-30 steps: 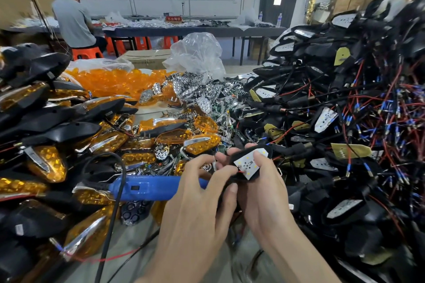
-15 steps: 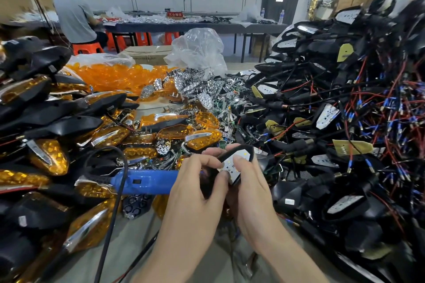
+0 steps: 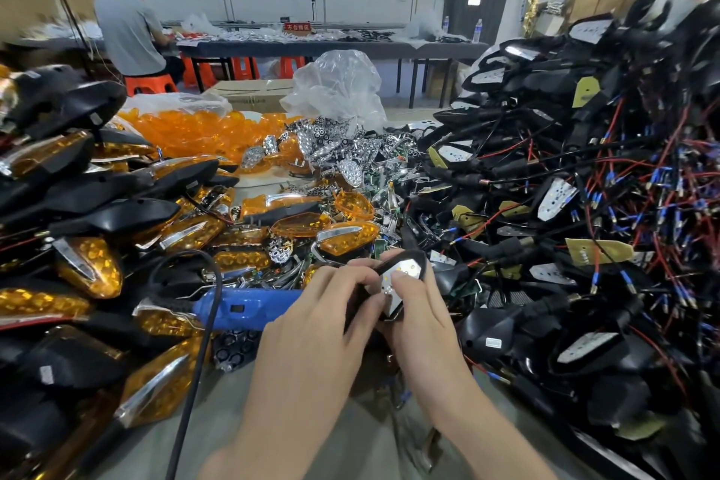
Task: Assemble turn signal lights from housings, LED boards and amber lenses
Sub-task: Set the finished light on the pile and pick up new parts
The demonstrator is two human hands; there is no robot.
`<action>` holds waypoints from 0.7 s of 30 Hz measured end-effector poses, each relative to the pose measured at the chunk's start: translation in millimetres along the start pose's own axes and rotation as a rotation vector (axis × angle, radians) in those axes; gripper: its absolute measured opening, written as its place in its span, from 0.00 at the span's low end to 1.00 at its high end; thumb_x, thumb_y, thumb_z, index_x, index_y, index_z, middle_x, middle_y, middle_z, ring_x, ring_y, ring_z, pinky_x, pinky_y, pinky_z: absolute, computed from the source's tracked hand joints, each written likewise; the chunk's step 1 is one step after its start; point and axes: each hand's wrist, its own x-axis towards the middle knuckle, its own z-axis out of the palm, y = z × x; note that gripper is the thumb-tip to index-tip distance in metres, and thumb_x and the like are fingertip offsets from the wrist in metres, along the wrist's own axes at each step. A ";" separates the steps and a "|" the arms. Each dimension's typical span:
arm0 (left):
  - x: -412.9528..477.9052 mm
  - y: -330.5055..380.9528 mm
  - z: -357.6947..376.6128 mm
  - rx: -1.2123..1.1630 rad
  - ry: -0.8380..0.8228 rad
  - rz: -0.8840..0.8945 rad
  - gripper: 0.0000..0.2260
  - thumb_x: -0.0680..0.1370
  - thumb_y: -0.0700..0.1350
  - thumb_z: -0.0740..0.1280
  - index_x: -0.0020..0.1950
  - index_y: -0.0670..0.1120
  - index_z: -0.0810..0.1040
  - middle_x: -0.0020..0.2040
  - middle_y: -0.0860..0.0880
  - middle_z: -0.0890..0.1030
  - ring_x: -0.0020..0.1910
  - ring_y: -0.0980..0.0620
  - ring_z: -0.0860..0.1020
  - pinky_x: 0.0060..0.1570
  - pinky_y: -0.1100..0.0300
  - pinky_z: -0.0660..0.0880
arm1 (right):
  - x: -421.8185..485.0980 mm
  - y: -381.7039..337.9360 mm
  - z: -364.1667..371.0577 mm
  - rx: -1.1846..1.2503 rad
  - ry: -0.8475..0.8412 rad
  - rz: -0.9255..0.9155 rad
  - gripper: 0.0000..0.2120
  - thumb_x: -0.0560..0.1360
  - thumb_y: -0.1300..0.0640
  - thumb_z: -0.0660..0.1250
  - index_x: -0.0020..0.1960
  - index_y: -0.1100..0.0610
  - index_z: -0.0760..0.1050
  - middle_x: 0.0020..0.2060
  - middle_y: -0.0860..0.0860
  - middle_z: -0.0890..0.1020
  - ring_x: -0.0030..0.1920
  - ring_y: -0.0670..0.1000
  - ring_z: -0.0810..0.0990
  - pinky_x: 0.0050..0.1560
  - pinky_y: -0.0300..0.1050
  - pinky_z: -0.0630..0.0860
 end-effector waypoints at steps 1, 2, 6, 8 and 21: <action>0.8 0.2 -2.1 0.047 -0.004 0.020 0.07 0.76 0.61 0.62 0.53 0.64 0.70 0.50 0.64 0.76 0.41 0.60 0.79 0.31 0.55 0.78 | 0.6 0.7 -0.3 0.000 0.009 0.001 0.40 0.67 0.39 0.64 0.78 0.45 0.62 0.73 0.57 0.73 0.71 0.56 0.74 0.69 0.58 0.73; 1.9 -0.2 -3.8 0.081 -0.013 0.031 0.09 0.75 0.63 0.61 0.53 0.64 0.70 0.48 0.64 0.76 0.41 0.59 0.78 0.28 0.57 0.77 | 0.9 1.4 -0.1 0.001 0.016 -0.003 0.40 0.67 0.39 0.64 0.78 0.46 0.61 0.74 0.57 0.72 0.72 0.56 0.73 0.72 0.61 0.71; 9.5 -3.8 -10.5 0.130 -0.122 0.014 0.10 0.73 0.65 0.60 0.51 0.65 0.66 0.42 0.69 0.72 0.43 0.61 0.74 0.30 0.64 0.71 | 1.1 -0.3 3.6 -0.028 0.012 -0.019 0.40 0.68 0.38 0.62 0.78 0.45 0.61 0.74 0.56 0.72 0.73 0.57 0.72 0.71 0.67 0.70; 14.9 -4.6 -12.4 0.136 -0.206 -0.038 0.11 0.71 0.66 0.58 0.50 0.66 0.63 0.50 0.73 0.69 0.42 0.68 0.72 0.32 0.67 0.68 | 0.4 -1.5 4.0 -0.062 0.022 -0.016 0.39 0.69 0.37 0.61 0.78 0.46 0.61 0.71 0.55 0.75 0.71 0.57 0.74 0.72 0.68 0.68; 29.3 23.5 -21.5 0.466 -0.352 0.084 0.10 0.80 0.60 0.54 0.58 0.58 0.61 0.57 0.58 0.75 0.51 0.54 0.80 0.46 0.56 0.77 | -6.2 -13.2 5.3 -0.135 0.067 -0.026 0.24 0.84 0.47 0.57 0.79 0.52 0.63 0.52 0.33 0.81 0.58 0.37 0.78 0.61 0.40 0.74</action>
